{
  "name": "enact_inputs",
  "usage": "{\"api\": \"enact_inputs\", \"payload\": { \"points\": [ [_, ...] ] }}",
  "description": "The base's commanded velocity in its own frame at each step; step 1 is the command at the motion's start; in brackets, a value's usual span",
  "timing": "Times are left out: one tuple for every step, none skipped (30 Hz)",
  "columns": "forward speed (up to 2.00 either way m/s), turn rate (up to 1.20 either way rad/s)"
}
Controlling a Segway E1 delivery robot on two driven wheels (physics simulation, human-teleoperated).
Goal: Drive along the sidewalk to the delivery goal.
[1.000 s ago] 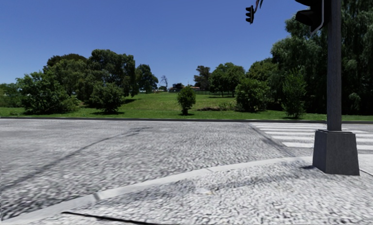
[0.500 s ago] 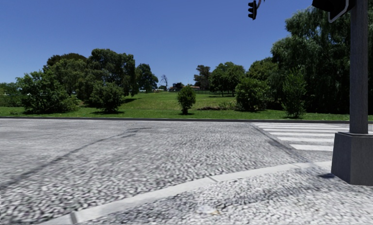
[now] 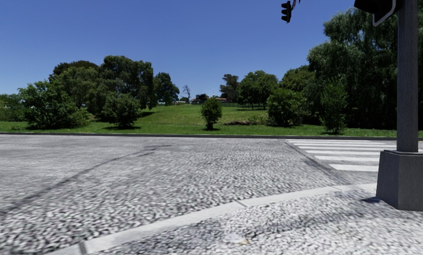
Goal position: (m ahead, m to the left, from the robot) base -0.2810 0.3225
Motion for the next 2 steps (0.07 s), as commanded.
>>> {"api": "enact_inputs", "payload": {
  "points": [
    [0.00, 0.00],
    [0.00, 0.00]
  ]
}}
